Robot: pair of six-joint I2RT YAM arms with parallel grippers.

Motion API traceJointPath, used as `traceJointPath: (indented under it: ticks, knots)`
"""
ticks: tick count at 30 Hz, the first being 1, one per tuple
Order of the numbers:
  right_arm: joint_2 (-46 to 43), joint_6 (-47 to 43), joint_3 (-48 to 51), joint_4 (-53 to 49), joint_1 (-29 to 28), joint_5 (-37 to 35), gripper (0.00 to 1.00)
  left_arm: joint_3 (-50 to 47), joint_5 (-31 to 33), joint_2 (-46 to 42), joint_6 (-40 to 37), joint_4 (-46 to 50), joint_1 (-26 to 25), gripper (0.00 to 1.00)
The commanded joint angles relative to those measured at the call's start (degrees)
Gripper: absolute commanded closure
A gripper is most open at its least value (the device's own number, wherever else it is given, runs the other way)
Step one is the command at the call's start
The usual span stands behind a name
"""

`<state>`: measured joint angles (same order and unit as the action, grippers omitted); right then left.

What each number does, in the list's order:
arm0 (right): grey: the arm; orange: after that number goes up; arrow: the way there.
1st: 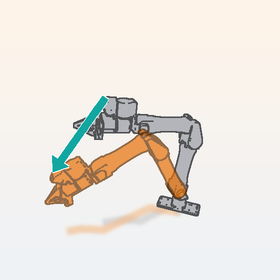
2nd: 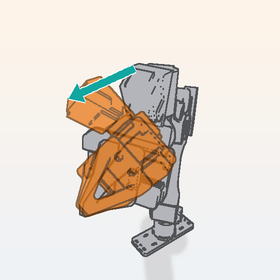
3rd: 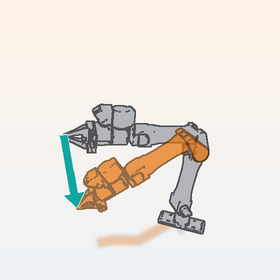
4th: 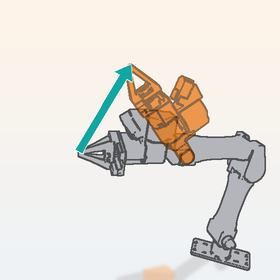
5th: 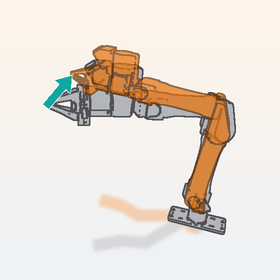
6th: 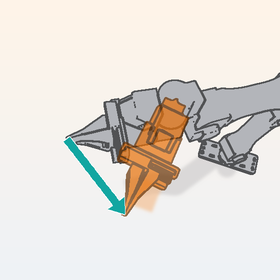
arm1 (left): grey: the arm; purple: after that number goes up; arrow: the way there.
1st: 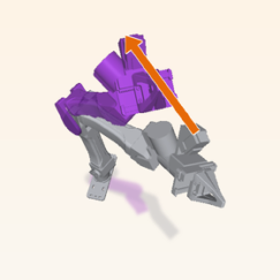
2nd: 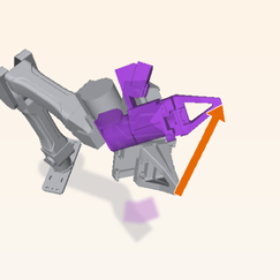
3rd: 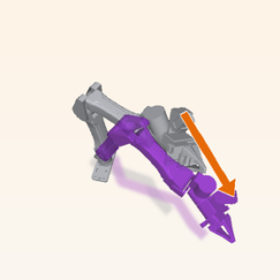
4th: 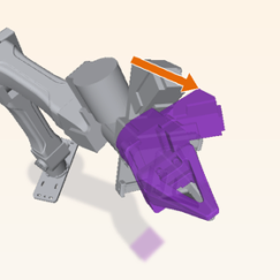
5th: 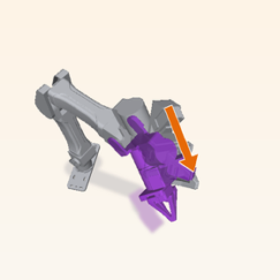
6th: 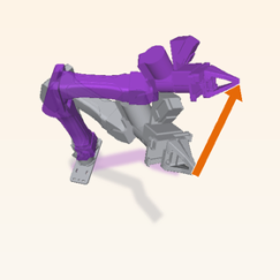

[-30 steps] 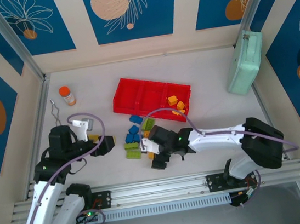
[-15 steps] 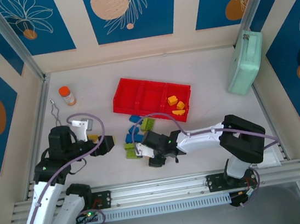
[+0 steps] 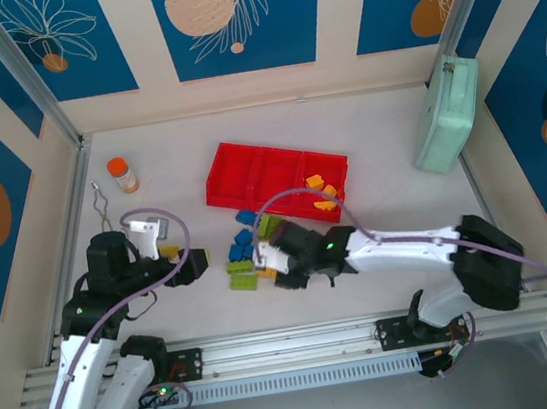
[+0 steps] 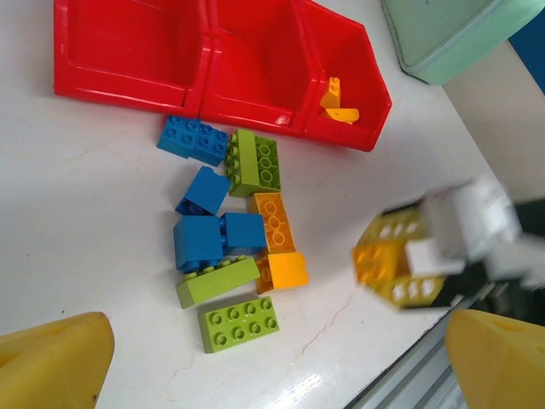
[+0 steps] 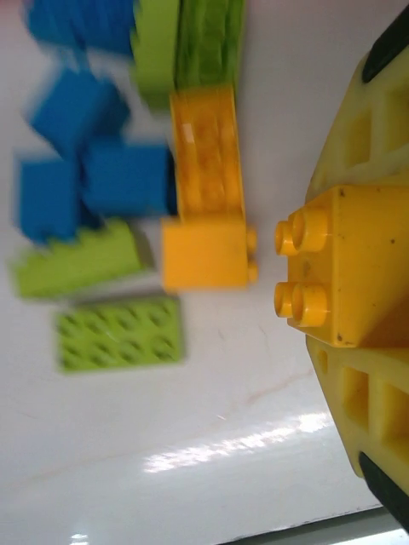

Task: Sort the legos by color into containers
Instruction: Pick up the lego from the bottom-center of the table, then place the lego in the container.

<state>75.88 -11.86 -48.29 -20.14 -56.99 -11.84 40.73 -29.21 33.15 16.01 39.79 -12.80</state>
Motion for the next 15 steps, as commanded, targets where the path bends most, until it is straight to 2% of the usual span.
traceJointPath:
  ticks: [1,5,8,15]
  knots:
    - [-5.43,4.01,-3.24,-0.26,6.79,3.49,0.92,-0.03,-2.75,-0.74,-1.06,-0.86,-0.65,0.01]
    - [-3.25,14.93,-11.2,-4.82,19.99,-0.08,1.0,-0.2,-3.38,-0.34,-1.13,-1.2,-0.66,0.01]
    - [2.83,22.79,-18.56,-10.0,28.88,1.99,1.0,-0.17,-3.9,0.21,-1.19,-1.26,-0.66,0.01]
    - [22.2,30.28,-34.48,-20.6,35.56,0.57,1.0,-0.14,-3.25,0.49,-1.07,-1.08,-0.65,0.01]
